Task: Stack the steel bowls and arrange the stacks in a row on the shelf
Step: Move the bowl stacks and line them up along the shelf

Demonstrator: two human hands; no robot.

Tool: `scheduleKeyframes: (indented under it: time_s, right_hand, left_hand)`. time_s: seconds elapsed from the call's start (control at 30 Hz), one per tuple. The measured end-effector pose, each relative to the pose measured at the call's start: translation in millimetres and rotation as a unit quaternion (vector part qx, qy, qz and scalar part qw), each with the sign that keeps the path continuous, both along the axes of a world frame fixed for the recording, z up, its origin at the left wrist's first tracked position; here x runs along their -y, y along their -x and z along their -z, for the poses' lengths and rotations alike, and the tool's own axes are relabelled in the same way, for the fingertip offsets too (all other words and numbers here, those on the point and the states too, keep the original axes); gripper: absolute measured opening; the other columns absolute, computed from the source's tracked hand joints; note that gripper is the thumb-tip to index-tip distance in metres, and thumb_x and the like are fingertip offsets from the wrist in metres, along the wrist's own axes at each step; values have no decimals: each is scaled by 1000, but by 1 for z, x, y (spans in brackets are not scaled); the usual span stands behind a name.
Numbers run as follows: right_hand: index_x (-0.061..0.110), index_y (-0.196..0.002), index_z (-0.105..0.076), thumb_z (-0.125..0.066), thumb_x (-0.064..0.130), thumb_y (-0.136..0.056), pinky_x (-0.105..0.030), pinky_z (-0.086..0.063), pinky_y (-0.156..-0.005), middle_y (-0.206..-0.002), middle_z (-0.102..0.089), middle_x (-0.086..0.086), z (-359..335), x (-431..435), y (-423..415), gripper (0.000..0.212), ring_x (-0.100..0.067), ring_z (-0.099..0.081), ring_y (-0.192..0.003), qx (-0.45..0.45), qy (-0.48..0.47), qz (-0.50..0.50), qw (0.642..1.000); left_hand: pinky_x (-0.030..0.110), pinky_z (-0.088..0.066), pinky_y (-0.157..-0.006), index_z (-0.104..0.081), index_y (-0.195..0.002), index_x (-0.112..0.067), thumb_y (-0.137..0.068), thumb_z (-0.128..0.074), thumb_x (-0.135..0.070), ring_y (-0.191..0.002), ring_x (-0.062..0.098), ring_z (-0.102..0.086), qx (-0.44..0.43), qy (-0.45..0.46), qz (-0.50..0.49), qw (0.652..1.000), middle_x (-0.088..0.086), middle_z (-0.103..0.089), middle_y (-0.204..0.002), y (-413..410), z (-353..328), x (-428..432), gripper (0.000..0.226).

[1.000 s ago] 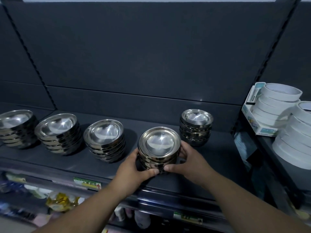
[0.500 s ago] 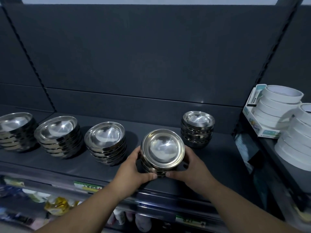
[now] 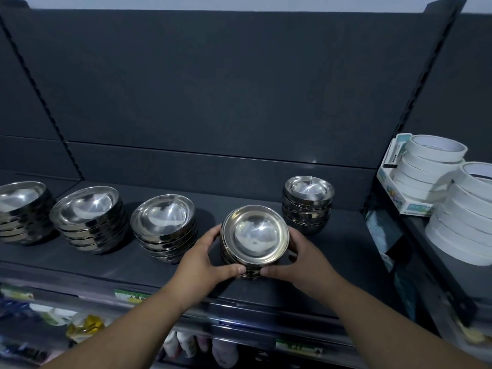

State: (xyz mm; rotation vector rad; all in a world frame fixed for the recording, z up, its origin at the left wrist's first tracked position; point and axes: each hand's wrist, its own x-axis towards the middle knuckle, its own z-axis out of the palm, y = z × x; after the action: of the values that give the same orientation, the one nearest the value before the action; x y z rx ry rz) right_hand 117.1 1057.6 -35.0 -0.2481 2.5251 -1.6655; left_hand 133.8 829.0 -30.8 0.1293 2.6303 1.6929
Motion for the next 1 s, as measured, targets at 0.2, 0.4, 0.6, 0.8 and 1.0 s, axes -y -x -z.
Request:
scheduleKeyframes:
  time_s: [0.2,0.4,0.6,0.8,1.0]
  right_hand:
    - [39,-130,-47,-94,23,-56,2,-39,-84,-120,-62,23,-5,-2,3,90,15,-53,-113,-8,4,2,1000]
    - [40,-129,-49,-95,25,-51,-15,-46,-96,-119,-65,19,0,-2,6,92,8,-58,-111,-4,4,11,1000]
    - [41,-133,-43,-95,19,-53,-13,-43,-98,-120,-61,24,4,-1,2,98,8,-54,-116,-15,-9,12,1000]
    - [44,-131,-39,-95,21,-53,-8,-40,-96,-118,-58,29,11,4,-6,99,11,-53,-115,-45,-15,44,998]
    - [44,-133,-41,-94,22,-55,-2,-39,-94,-121,-59,27,9,2,-5,98,15,-51,-115,-45,-10,38,998]
  left_hand:
    - [14,-25,-101,-38,-140,-30,-64,-87,-28,-122,-6,-33,-19,26,-19,999,-20,-41,-130,2,-8,-5,91]
    - [16,-29,-101,-41,-132,-36,-63,-87,-31,-122,-2,-40,-7,25,-10,1000,-18,-49,-125,4,-1,-6,83]
    - [23,-33,-107,-45,-135,-32,-57,-84,-54,-127,4,-45,7,32,-15,999,-10,-53,-135,5,6,-3,90]
    - [24,-29,-113,-43,-139,-22,-65,-78,-49,-133,5,-37,-19,72,-20,997,-8,-41,-144,1,7,-7,86]
    - [16,-14,-111,-27,-150,-24,-67,-79,-47,-137,-4,-17,-39,112,-5,993,-16,-17,-154,6,5,-4,100]
